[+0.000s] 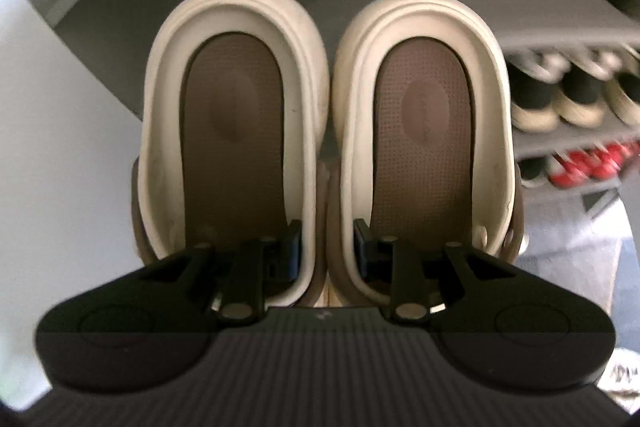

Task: Organize scattered shoes
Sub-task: 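Lift the pair of clogs and carry them into the cabinet, right gripper, then set the clogs on the cabinet shelf and open the right gripper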

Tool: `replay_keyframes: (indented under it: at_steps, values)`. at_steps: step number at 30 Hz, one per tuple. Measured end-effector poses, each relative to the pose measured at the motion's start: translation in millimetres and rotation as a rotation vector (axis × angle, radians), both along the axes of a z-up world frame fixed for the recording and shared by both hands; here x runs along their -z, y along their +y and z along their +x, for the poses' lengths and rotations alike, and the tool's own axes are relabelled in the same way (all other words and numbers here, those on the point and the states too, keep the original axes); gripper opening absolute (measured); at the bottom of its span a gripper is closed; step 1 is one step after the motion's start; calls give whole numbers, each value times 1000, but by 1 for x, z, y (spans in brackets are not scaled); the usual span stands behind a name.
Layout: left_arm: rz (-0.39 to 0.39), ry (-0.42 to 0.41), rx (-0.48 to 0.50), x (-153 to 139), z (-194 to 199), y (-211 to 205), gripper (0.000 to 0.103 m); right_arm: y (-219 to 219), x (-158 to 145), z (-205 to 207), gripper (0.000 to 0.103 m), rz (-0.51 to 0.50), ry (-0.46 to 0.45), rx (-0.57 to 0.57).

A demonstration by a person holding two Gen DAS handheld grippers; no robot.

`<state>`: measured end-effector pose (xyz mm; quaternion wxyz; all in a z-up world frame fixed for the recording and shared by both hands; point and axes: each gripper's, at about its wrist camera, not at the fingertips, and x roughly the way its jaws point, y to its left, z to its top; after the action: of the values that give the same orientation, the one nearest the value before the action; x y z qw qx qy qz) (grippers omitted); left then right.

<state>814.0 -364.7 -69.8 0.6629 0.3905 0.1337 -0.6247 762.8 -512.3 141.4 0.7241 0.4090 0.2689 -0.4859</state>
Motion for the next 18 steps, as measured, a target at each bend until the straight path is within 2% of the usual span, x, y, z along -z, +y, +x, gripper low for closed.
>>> replay_keyframes:
  at_steps: [4,6,8,13,18]
  values:
    - [-18,13,-52,15,10,-33,81,-16,-16,35,30,-11,27,-52]
    - [-115,0,-66,17,14,-55,82,-24,-22,47,30,-12,48,-58]
    - [-150,-25,-65,23,16,-76,82,-29,-31,58,30,-32,70,-60]
    - [-176,-11,-78,24,25,-117,82,-24,-51,76,30,-84,82,-61]
    - [-209,18,-84,14,30,-137,83,-11,-59,91,30,-116,115,-46]
